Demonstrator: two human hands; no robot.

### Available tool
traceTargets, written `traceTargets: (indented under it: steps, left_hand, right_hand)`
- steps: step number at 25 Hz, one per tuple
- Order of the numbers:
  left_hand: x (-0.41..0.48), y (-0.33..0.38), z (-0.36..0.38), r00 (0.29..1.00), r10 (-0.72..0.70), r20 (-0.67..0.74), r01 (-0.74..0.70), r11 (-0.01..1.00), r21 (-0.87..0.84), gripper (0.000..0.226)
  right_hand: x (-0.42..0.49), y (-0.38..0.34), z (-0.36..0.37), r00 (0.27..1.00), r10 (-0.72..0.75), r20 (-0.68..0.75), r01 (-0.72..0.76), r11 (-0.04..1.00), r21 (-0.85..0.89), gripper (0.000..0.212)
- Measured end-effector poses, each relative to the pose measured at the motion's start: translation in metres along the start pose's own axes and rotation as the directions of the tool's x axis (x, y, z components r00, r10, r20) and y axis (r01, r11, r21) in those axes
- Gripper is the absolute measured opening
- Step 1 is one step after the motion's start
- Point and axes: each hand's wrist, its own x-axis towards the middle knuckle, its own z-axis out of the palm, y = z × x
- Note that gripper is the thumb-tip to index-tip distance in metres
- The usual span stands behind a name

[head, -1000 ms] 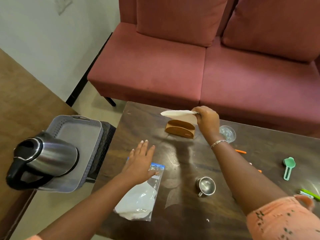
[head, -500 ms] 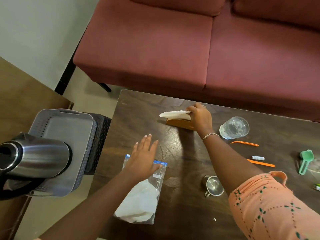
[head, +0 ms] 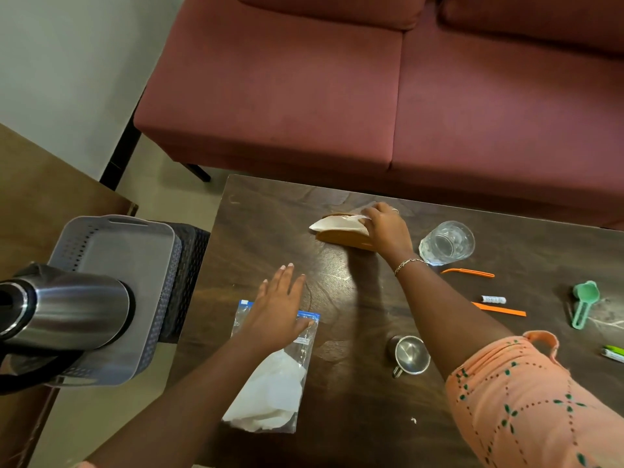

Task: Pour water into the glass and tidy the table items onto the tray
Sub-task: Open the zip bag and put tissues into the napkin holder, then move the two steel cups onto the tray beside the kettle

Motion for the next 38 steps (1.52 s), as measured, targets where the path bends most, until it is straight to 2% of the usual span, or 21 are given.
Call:
traceTargets:
  steps: [5, 8, 14, 17, 21, 27, 34, 38]
  left_hand:
    - [-0.012, 0.006, 0.001, 0.999, -0.037, -0.031, 0.036, 0.999, -0.008, 0.077]
    - [-0.025, 0.01, 0.003, 0.996, -0.058, -0.068, 0.056, 0.998, -0.03, 0.079]
    - [-0.049, 0.028, 0.017, 0.991, -0.028, -0.13, 0.027, 1.0, -0.007, 0.085]
    - [-0.059, 0.044, 0.026, 0.987, -0.006, -0.16, 0.003, 1.0, -0.018, 0.087]
    - [-0.068, 0.061, 0.038, 0.992, -0.018, -0.129, 0.014, 0.999, -0.031, 0.091]
    - [-0.072, 0.082, 0.049, 0.999, -0.029, -0.045, 0.027, 0.999, -0.037, 0.091]
    - [-0.069, 0.103, 0.051, 1.0, -0.005, -0.024, 0.004, 0.999, -0.043, 0.088]
    - [-0.066, 0.115, 0.058, 1.0, 0.006, -0.007, -0.007, 0.997, -0.073, 0.086]
  right_hand:
    - [-0.035, 0.006, -0.014, 0.993, -0.015, -0.117, 0.017, 1.0, 0.011, 0.031]
    - [-0.069, 0.012, -0.016, 0.988, -0.061, -0.145, 0.053, 0.997, -0.053, 0.035]
    - [-0.143, 0.026, -0.015, 0.991, -0.064, -0.115, 0.049, 0.99, -0.133, 0.054]
    - [-0.181, 0.037, -0.011, 0.996, -0.045, -0.081, 0.029, 0.981, -0.191, 0.057]
    - [-0.222, 0.049, -0.006, 0.997, 0.037, -0.062, -0.05, 0.974, -0.222, 0.074]
    - [-0.254, 0.06, -0.01, 0.99, 0.095, -0.108, -0.115, 0.975, -0.191, 0.073]
    - [-0.278, 0.087, -0.013, 0.972, 0.148, -0.185, -0.168, 0.981, -0.098, 0.077]
    - [-0.296, 0.107, -0.016, 0.946, 0.221, -0.235, -0.241, 0.969, -0.059, 0.064]
